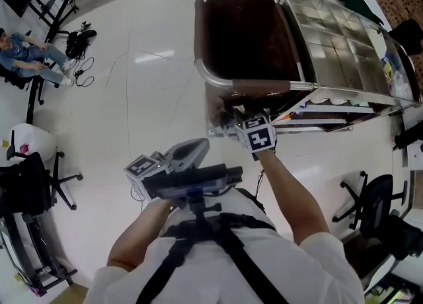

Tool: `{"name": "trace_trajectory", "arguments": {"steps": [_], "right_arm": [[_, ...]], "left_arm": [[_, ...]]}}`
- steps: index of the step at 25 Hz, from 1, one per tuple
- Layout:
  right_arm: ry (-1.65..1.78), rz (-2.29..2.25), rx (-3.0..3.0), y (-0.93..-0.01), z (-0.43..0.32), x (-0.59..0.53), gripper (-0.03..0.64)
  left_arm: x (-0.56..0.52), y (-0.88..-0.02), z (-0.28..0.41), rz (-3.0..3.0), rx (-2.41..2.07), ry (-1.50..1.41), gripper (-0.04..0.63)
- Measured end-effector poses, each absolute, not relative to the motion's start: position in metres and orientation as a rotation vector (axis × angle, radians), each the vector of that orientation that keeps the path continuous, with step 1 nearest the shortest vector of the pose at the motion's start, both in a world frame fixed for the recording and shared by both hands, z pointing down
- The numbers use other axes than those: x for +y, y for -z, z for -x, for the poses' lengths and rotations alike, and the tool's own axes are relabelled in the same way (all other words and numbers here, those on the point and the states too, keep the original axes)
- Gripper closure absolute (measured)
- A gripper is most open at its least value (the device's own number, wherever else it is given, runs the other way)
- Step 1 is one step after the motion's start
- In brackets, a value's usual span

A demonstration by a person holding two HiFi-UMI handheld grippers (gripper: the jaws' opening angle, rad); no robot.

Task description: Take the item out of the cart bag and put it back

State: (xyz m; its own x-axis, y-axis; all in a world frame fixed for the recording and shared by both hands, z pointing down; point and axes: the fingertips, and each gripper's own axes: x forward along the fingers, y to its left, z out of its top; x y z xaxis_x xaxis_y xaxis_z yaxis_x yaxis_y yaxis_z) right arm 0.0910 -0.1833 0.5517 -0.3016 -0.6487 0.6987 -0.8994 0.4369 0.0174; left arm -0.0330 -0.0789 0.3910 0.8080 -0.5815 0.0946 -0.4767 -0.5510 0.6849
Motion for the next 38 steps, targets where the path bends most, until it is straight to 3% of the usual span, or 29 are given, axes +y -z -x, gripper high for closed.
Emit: {"name": "trace_trajectory", "arguments": {"steps": [38], "right_arm": [[-0.457,-1.337,-2.013,-0.561,-0.092,-0.172,0.541]], "left_arm": [[-0.068,-0.384,0.033,-2.254,-0.762,0.198,0.595]]}}
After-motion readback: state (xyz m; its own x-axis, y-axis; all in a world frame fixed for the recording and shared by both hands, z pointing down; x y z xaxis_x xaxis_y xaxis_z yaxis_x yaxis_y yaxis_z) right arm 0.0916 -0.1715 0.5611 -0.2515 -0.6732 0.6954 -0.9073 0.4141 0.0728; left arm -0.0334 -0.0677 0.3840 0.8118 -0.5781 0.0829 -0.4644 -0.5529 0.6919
